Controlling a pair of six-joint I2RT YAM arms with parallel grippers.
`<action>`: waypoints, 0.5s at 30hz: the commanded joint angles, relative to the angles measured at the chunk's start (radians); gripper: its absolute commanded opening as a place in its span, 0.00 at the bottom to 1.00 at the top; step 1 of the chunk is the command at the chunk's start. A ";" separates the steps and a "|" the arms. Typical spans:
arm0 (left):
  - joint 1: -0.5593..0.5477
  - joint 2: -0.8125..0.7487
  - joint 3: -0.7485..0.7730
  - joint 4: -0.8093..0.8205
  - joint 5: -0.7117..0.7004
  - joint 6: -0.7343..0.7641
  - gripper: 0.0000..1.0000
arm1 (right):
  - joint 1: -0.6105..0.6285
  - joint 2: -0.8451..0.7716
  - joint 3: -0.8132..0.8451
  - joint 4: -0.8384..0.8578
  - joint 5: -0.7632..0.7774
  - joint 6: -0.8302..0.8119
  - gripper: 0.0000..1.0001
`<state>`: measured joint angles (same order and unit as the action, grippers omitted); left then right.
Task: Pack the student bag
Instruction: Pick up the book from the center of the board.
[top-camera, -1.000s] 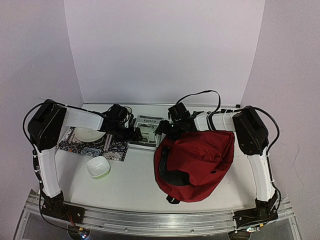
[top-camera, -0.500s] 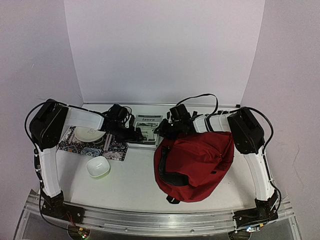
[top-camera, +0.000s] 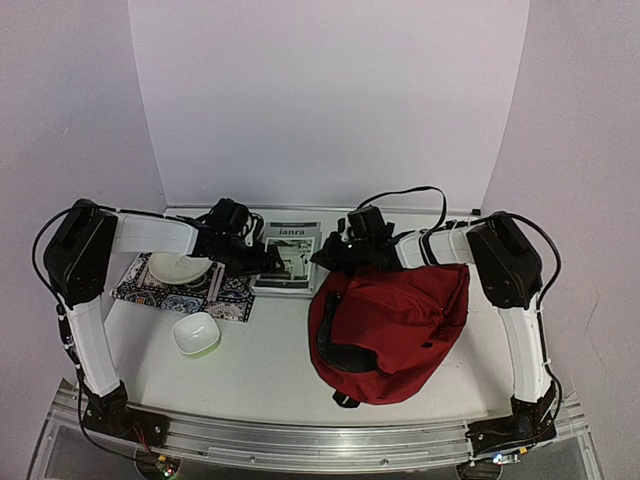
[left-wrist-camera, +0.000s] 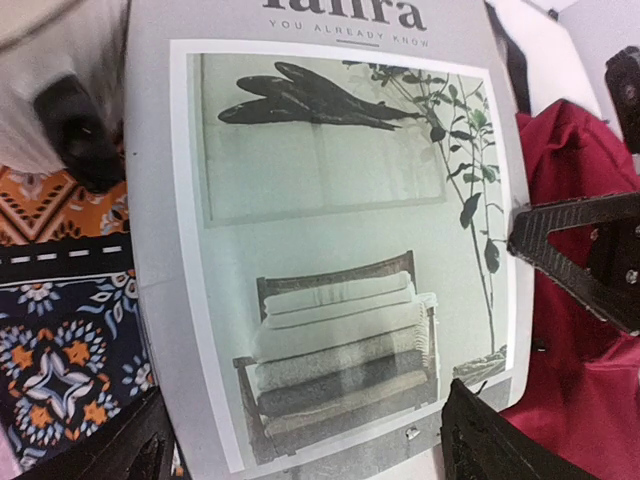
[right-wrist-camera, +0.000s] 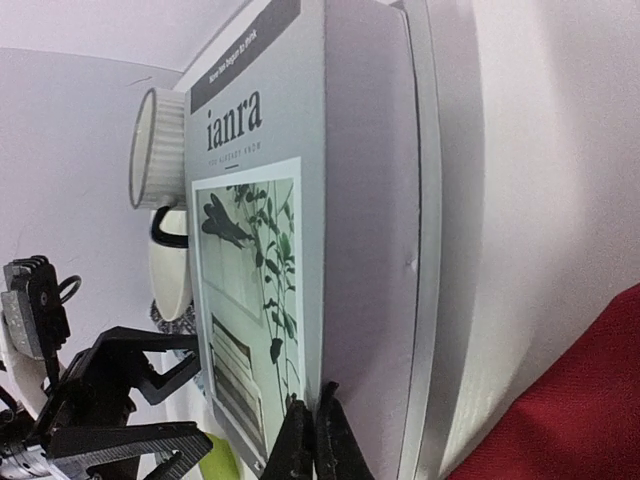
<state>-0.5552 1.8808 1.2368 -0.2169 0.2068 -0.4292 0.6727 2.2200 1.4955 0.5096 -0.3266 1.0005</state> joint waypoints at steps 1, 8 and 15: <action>-0.002 -0.163 -0.034 0.058 -0.056 -0.055 0.95 | 0.016 -0.123 -0.045 0.129 -0.040 0.053 0.00; 0.000 -0.392 -0.206 0.186 -0.114 -0.201 1.00 | 0.016 -0.298 -0.226 0.228 0.070 0.117 0.00; 0.001 -0.494 -0.401 0.398 -0.017 -0.396 1.00 | 0.022 -0.437 -0.450 0.474 0.169 0.245 0.00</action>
<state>-0.5552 1.4158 0.9247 0.0186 0.1344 -0.6849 0.6865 1.8803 1.1283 0.7480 -0.2370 1.1533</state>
